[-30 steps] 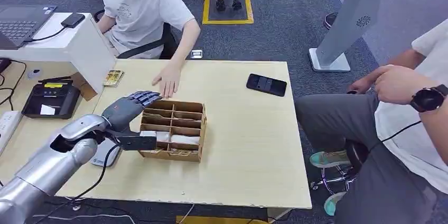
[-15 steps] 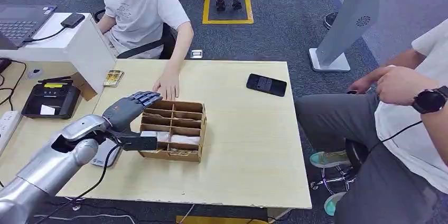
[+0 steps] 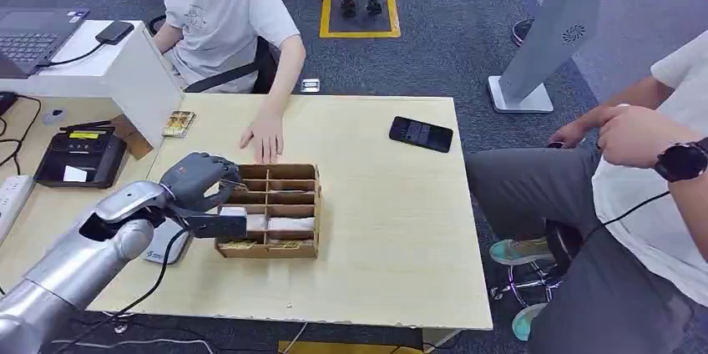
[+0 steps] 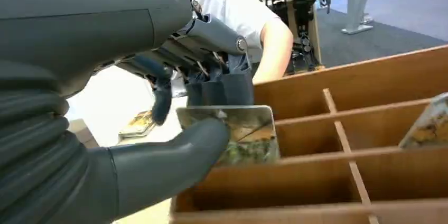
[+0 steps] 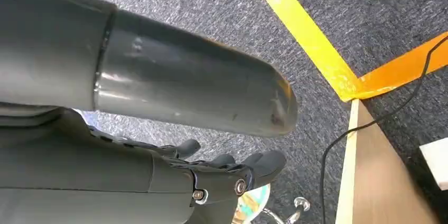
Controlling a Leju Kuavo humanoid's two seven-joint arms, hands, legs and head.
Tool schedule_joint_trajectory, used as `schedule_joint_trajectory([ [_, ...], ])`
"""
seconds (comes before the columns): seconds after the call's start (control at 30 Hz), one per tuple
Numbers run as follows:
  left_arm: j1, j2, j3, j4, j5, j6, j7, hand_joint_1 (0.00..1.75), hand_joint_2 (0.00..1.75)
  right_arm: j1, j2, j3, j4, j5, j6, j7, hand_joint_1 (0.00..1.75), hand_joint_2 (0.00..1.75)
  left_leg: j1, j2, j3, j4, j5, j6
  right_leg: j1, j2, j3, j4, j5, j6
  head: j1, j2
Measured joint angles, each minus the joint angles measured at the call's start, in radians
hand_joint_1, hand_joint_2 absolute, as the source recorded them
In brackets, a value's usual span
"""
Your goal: Pass the card to the sensor for recognition and then transmit it.
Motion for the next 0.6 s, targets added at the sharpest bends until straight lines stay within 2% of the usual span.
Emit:
schedule_joint_trajectory([
  [0.6, 0.000, 0.006, 0.000, -0.001, 0.020, 0.003, -0.014, 1.75, 1.75, -0.006, 0.000, 0.000, 0.000, 0.000, -0.002, -0.008, 0.00, 0.00, 0.000, 0.000, 0.000, 0.000, 0.000, 0.000, 0.000, 0.000, 0.000, 0.000, 0.000, 0.000, 0.000, 0.000],
])
